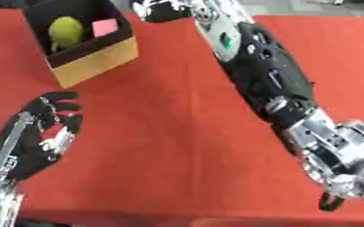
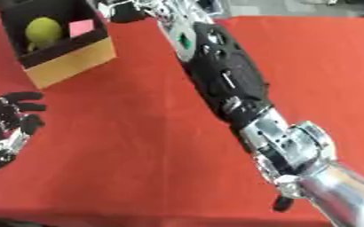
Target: Pick up objects on the table and place them in the box.
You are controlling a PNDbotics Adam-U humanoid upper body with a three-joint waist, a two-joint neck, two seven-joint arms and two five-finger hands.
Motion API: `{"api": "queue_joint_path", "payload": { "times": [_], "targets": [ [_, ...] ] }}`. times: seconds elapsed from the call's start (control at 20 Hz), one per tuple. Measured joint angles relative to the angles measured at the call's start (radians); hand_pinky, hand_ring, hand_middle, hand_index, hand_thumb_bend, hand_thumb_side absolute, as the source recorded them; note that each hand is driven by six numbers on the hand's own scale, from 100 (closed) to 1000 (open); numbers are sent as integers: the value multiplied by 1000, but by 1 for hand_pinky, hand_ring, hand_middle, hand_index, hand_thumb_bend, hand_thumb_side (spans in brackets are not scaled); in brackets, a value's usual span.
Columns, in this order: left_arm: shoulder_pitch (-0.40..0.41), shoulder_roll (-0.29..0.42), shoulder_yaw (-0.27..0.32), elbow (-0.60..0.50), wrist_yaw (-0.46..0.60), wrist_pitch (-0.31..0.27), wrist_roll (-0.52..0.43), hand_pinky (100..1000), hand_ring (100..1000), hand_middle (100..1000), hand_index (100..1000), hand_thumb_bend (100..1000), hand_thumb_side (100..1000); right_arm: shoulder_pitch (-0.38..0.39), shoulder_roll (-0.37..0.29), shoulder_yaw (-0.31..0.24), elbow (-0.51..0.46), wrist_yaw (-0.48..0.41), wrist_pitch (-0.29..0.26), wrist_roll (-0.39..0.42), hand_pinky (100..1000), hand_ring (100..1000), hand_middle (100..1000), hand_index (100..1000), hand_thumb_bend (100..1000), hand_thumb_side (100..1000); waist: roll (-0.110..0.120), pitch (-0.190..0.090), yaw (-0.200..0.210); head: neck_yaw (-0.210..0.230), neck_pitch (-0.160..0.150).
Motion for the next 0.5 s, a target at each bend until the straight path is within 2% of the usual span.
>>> {"api": "queue_joint_path", "payload": {
  "times": [0.1,0.25,0.35,0.5],
  "targets": [
    [3,1,8,0,-3,0,9,624,748,764,816,341,518,24,-17,0,-53,-34,-24,2,733,795,779,857,100,276,-4,0,-10,13,0],
    [5,2,29,0,-9,2,28,624,748,764,816,343,521,89,-61,-25,-136,-83,-46,-10,721,788,771,832,100,304,-7,10,-78,48,0],
    [6,2,41,0,-13,4,42,624,748,764,815,343,523,144,-89,-55,-186,-115,-39,-22,712,783,765,820,100,324,2,19,-104,70,0],
    [6,2,56,0,-19,6,57,625,748,765,816,342,523,223,-94,-99,-251,-167,-5,-41,701,773,753,794,100,344,1,25,-123,93,0]
  ]
}}
